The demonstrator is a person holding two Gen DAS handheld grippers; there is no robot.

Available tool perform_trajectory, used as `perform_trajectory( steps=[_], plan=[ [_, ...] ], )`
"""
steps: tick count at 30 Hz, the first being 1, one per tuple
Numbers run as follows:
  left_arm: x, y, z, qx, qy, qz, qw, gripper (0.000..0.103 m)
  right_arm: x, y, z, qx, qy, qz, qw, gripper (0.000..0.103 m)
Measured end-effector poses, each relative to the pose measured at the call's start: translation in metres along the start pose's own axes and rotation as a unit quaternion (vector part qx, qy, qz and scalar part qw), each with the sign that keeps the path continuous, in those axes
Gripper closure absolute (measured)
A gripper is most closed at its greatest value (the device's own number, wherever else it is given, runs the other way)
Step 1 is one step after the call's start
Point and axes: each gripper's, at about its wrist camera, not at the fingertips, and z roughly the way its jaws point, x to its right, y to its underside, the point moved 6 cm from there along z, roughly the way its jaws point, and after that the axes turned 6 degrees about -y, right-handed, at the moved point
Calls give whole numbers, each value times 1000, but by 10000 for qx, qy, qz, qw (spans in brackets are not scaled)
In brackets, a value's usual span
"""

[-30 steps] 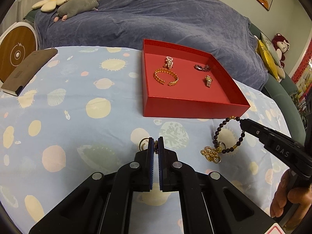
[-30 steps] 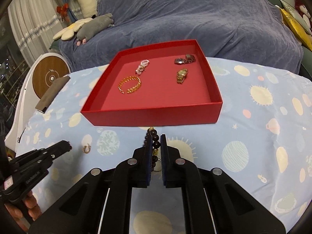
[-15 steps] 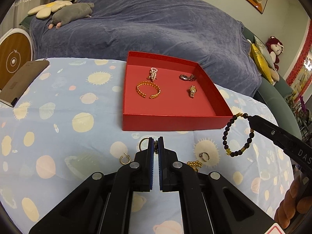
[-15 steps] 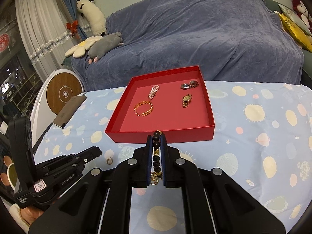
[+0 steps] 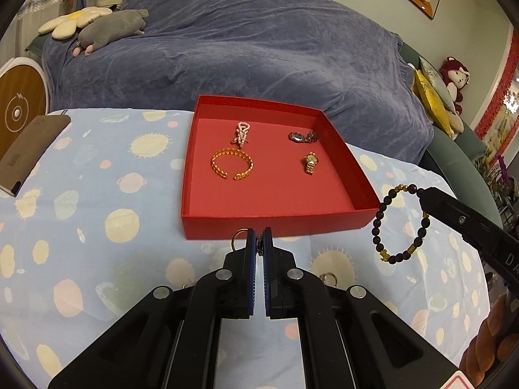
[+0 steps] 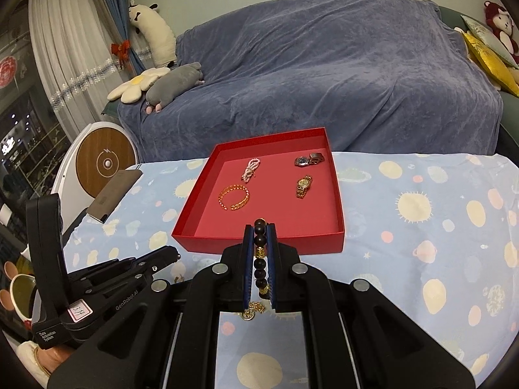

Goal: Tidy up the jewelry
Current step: 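Lower ring and beaded bracelet into the red box and open both tools, then withdraw both open tools from the red box toward the remaining jewelry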

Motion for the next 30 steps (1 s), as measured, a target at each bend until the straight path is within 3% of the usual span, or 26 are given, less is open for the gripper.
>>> perform_trajectory(
  steps=[8,16,19,22,23,25,28,30],
  plan=[
    [-3,-42,39,-3,-214,151,9997,101,17,-37,50,-60,-107,160,9998,96],
    [-5,-45,90,-306,-256,321,9987,101,43,-22,107,-504,38,284,9983,96],
    [-7,-44,100,-375,-299,342,9983,100,53,-15,117,-622,323,199,9973,95],
    [-14,-43,101,-400,-336,207,9984,87,61,-14,113,-563,727,53,9957,91],
    [-16,-44,100,-391,-357,166,9985,73,63,-16,109,-525,761,74,9957,88],
    [-24,-48,90,-273,-441,60,9986,56,66,-19,99,-424,774,153,9960,79],
    [-34,-57,70,-63,-474,-120,9988,46,63,-23,76,-278,775,122,9965,76],
    [-41,-60,53,62,-439,-303,9986,45,59,-25,57,-155,807,61,9966,71]
  ],
)
